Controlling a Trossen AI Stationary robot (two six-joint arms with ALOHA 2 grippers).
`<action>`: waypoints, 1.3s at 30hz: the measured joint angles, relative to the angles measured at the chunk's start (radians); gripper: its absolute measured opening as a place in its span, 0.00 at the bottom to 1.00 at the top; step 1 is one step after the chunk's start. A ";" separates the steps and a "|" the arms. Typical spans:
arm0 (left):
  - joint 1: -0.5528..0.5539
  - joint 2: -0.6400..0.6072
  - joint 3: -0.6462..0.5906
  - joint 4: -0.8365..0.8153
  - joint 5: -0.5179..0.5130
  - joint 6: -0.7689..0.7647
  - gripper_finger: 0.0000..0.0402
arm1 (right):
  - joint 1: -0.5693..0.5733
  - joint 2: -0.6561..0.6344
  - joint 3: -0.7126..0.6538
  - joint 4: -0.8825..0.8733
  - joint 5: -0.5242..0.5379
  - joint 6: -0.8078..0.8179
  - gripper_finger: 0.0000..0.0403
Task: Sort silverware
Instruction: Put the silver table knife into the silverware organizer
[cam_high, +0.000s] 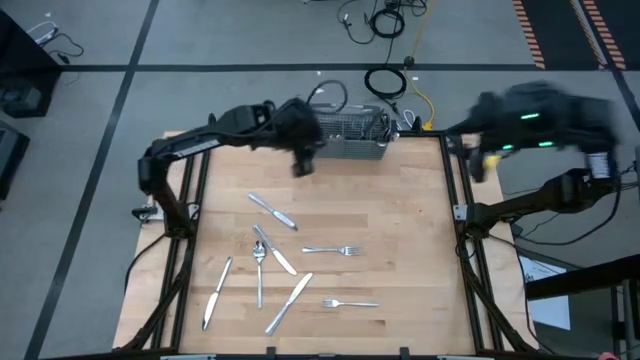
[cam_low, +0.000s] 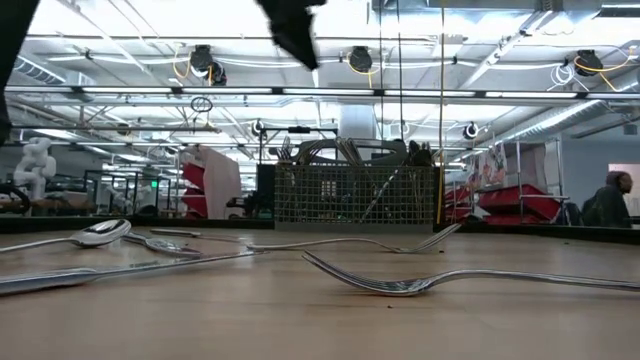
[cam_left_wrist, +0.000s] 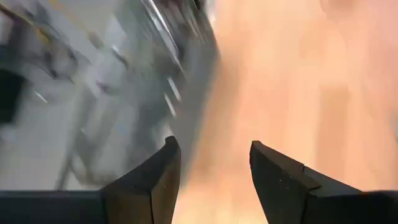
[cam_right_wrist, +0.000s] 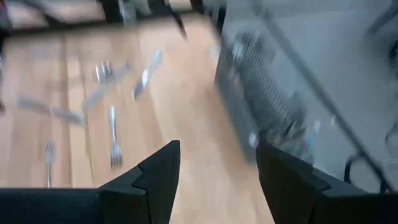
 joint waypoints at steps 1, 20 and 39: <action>-0.003 -0.023 -0.029 -0.043 0.016 -0.005 0.48 | 0.000 0.000 -0.066 0.013 -0.005 0.002 0.49; 0.064 -0.405 -1.077 0.298 -0.043 -0.368 0.48 | 0.101 -0.065 -0.895 0.745 -0.181 0.214 0.49; 0.170 -0.388 -1.216 0.380 0.031 -0.574 0.43 | 0.101 -0.067 -0.903 0.793 -0.180 0.261 0.49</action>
